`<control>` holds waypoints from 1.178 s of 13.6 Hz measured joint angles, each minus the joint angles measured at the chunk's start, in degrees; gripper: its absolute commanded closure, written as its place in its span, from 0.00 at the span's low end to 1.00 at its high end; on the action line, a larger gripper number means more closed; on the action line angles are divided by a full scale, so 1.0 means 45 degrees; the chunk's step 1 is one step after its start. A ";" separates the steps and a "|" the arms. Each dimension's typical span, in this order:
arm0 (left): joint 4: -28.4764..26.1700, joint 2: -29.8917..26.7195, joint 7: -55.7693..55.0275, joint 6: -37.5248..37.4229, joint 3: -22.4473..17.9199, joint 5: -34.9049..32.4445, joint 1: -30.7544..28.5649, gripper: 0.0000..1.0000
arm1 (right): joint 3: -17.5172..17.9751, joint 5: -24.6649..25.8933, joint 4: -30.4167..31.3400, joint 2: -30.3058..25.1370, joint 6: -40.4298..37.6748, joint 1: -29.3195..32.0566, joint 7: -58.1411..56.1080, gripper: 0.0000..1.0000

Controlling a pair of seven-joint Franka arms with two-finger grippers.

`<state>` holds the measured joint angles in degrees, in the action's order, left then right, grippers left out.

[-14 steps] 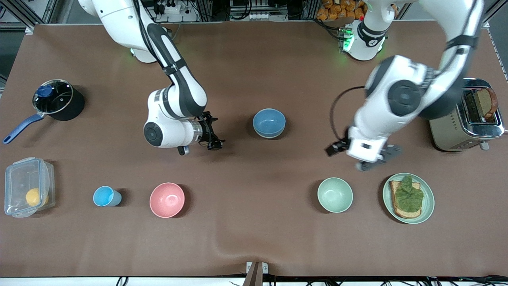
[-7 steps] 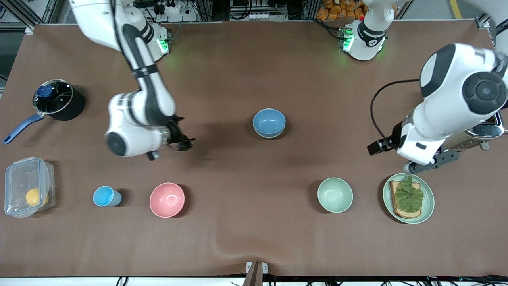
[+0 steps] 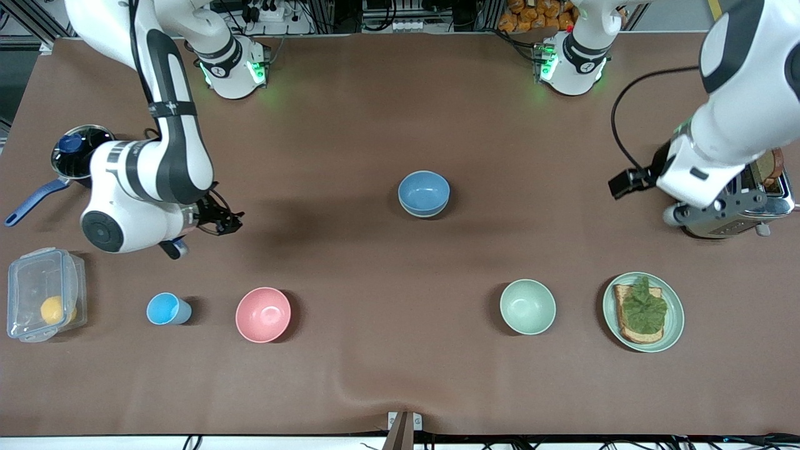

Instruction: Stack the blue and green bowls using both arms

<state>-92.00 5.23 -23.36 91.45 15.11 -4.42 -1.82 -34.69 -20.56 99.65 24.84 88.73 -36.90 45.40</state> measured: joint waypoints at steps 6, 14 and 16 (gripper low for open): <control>-0.0773 -0.1013 0.1283 0.0000 -0.1038 0.0022 0.0611 0.00 | 0.0345 0.2397 -0.1254 -0.0979 -0.0590 0.2527 -0.5486 0.00; -0.1113 -0.1861 0.3100 -0.0440 -0.2491 0.0340 0.1275 0.00 | 0.6079 0.2949 -0.2992 -0.3657 -0.0619 0.7662 -0.7709 0.00; -0.0896 -0.1893 0.3348 -0.0692 -0.2900 0.0461 0.1339 0.00 | 0.7159 0.3037 -0.3004 -0.4625 -0.0691 0.8451 -0.7702 0.00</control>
<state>-96.03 -3.29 -8.30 88.34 2.06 -2.35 4.21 -2.47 -6.89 86.13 4.03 85.62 1.13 10.74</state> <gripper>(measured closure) 0.000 0.000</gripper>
